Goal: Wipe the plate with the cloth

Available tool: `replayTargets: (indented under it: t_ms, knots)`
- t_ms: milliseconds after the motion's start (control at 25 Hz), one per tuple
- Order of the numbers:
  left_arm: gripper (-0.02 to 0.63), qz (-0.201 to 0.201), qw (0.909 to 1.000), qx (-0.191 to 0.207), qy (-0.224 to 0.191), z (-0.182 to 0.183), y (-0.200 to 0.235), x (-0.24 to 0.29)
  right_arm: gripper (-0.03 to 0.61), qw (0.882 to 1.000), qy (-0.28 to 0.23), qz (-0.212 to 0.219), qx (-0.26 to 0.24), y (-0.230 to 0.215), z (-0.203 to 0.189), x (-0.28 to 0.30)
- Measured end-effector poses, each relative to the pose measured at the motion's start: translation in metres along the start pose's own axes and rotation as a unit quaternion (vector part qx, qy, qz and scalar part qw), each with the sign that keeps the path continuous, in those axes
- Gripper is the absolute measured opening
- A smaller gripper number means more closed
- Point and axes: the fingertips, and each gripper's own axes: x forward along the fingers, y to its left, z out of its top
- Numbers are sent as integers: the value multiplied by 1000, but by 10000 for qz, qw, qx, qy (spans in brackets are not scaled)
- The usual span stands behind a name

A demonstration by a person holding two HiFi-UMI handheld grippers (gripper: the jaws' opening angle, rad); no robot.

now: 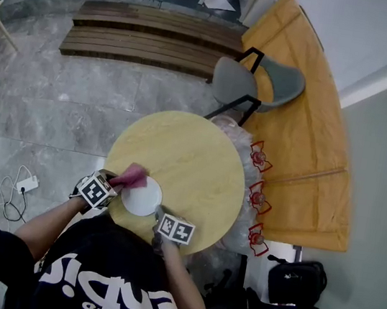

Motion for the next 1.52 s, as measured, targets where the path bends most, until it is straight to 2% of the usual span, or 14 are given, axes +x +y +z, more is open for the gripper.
replayTargets:
  t_ms: [160, 280, 360, 480, 560, 720, 920, 1080, 1200, 1280, 1520]
  knots:
    - [49, 73, 9994, -160, -285, 17, 9, -13, 66, 9993, -154, 127, 300, -3, 13, -12]
    - [49, -9, 9974, -387, -605, 41, 10, -28, 66, 9981, -471, 230, 317, 2, 37, -27]
    - [49, -78, 9954, -445, -850, 62, 7, -44, 66, 9963, -794, 300, 134, 13, 61, -41]
    - [49, -50, 9901, -358, -1355, 99, 3, -68, 58, 9891, -1339, 291, -546, 38, 103, -69]
    - [49, -45, 9847, -223, -1727, 123, -5, -86, 52, 9778, -1742, 217, -1148, 58, 129, -91]
    - [49, 29, 9689, 159, -2470, 161, -25, -120, 43, 9443, -2561, 136, -2060, 106, 162, -139]
    - [49, 127, 9466, 223, -3214, 183, -45, -148, 31, 9085, -3300, 66, -2564, 149, 170, -180]
    - [50, 362, 9261, 517, -3720, 189, -61, -166, 25, 8828, -3670, -37, -2932, 174, 165, -198]
    - [49, 511, 9088, 706, -4081, 195, -72, -182, 23, 8749, -3841, -100, -2947, 181, 163, -205]
    - [49, 598, 9019, 744, -4212, 197, -77, -189, 23, 8732, -3901, -149, -2918, 180, 163, -206]
    - [49, 723, 8969, 746, -4298, 196, -81, -189, 21, 8706, -3972, -225, -2894, 175, 167, -207]
